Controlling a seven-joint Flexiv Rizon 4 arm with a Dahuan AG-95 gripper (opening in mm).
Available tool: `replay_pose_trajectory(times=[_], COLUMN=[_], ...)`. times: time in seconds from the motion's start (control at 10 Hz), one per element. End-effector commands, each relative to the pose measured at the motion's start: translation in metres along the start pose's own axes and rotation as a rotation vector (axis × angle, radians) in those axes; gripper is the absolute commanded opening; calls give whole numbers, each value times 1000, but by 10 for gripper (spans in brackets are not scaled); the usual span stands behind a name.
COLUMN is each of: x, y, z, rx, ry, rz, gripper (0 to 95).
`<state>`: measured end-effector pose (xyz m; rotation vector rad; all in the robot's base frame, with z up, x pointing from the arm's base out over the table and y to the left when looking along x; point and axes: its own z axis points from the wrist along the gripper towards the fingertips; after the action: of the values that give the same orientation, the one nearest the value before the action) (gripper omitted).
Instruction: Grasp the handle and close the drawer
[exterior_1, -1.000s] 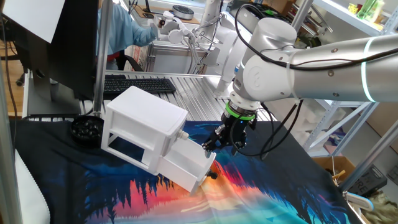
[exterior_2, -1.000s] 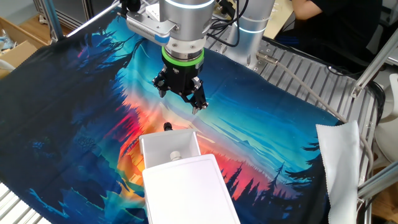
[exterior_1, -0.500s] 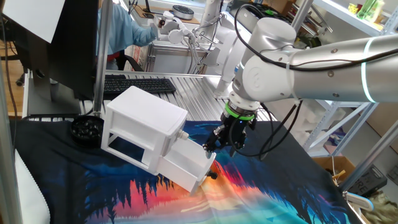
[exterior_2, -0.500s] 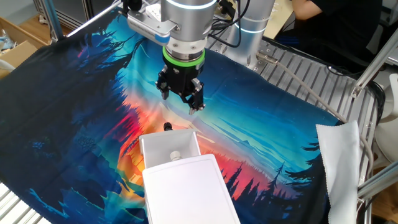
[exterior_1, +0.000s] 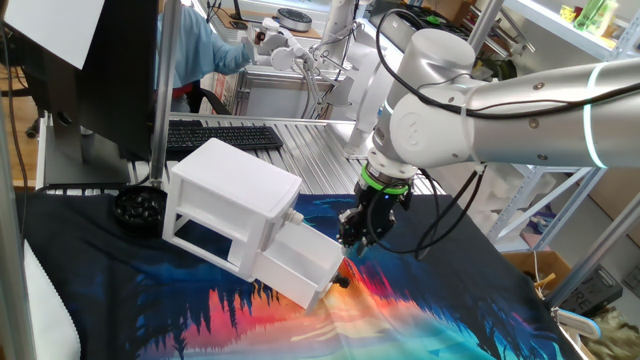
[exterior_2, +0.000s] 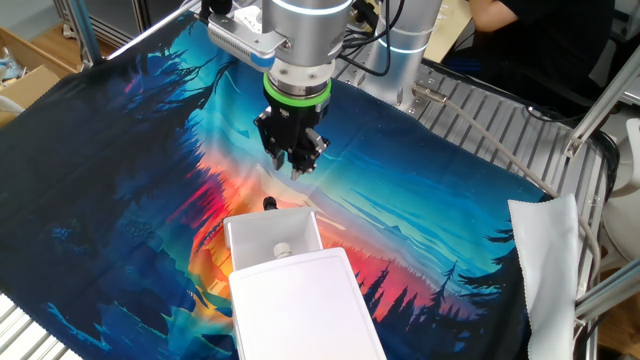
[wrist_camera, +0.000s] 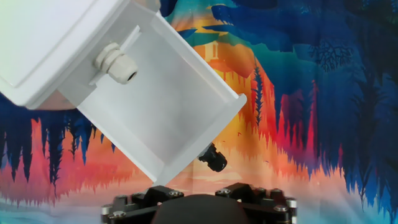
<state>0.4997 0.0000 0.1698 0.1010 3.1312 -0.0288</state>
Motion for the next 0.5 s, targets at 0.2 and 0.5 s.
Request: replay_pose_trajectory(times=[0.2, 0.5], x=[0, 0], y=[0, 0], z=[0, 0], rx=[2, 2], ry=[2, 2], rz=[-2, 13], gripper=[0, 0])
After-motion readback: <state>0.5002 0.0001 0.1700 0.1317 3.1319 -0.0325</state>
